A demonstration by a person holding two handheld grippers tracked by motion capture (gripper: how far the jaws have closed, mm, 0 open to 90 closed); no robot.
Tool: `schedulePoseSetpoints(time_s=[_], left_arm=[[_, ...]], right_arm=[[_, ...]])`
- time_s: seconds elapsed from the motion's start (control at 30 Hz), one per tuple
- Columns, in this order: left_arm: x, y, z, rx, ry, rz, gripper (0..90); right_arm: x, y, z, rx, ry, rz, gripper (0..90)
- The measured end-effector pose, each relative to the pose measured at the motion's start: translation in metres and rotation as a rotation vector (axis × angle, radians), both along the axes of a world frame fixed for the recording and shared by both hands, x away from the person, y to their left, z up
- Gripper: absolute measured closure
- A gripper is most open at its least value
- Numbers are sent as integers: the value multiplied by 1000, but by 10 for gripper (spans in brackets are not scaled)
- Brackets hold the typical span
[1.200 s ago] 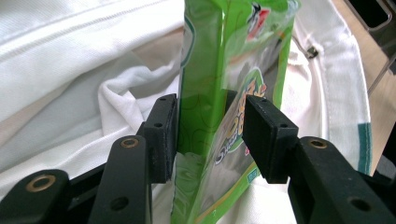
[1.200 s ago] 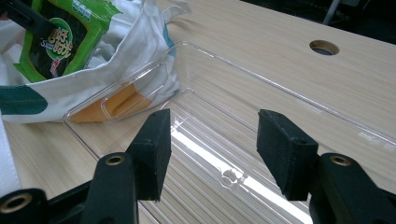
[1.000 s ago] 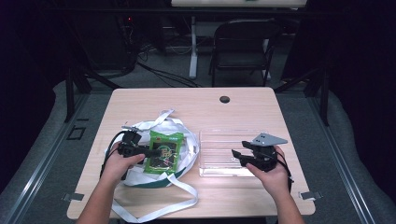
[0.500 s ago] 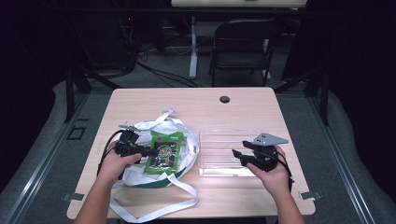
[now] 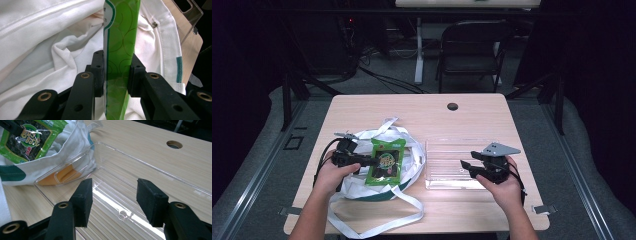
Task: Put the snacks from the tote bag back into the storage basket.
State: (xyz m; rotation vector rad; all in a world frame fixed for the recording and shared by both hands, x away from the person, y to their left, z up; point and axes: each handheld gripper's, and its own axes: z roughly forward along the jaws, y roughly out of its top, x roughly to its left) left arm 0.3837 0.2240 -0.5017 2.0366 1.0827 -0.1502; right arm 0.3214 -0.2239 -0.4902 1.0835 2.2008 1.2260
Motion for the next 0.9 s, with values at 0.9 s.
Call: schedulePoseSetpoints(time_s=[0.9], left_arm=[[-6,5,18,-69,-157,53,724]], right_arm=[[-1,4,-2,-69,-19,15,514]])
